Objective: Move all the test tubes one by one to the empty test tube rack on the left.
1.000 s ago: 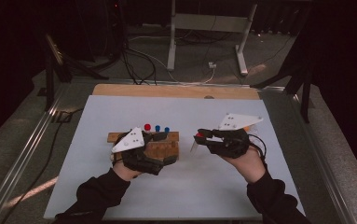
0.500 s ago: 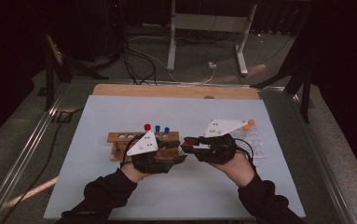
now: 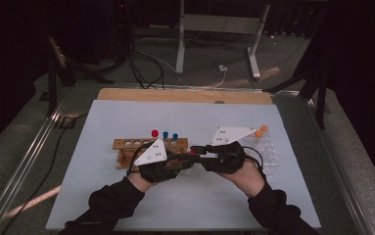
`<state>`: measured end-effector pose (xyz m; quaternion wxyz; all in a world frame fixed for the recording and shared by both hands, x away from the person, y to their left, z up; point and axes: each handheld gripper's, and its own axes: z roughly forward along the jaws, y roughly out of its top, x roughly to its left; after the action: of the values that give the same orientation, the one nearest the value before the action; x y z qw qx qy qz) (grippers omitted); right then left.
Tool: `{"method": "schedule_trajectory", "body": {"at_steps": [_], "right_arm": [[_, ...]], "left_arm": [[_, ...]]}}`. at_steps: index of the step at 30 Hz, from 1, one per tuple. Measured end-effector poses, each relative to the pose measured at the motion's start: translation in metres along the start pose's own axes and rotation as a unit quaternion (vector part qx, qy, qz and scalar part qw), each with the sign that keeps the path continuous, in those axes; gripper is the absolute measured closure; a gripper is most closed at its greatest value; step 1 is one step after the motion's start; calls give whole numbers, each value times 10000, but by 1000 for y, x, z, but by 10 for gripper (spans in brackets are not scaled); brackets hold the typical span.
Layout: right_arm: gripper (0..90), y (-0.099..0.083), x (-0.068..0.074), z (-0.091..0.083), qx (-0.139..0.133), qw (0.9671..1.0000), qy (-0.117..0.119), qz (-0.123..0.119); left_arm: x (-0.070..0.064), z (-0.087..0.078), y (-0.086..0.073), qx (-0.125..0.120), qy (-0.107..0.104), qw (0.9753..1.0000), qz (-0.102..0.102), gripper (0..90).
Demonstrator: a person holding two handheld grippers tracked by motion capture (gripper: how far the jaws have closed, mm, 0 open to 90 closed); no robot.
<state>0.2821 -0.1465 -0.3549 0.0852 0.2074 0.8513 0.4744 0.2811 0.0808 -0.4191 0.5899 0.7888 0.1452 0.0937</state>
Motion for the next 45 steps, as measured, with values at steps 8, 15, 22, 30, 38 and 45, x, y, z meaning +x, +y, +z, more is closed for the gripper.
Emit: {"method": "schedule_trajectory", "body": {"at_steps": [8,15,22,30,38,45], "right_arm": [[531,2,0,-5,-339,9994,64,39],[246,3,-9,-21,-696,9969,-215,297],[76,-6,-18,-30,-847,9944,-383,508],[0,-22,-23,-39,-1015,9914,-657,497],[0,-33,-24,-46,-1039,9897,-922,354],[0,-42,-22,-49,-1140,9882,-974,308]], "left_arm": [[2,-10,6,-97,57,9999,35,757],[11,-31,14,-139,330,9993,59,760],[21,-56,20,-260,641,9976,-13,760],[37,-80,22,-280,1109,9934,-82,760],[54,-92,12,-243,1522,9878,-233,760],[69,-92,-3,-240,1816,9821,-437,760]]}}
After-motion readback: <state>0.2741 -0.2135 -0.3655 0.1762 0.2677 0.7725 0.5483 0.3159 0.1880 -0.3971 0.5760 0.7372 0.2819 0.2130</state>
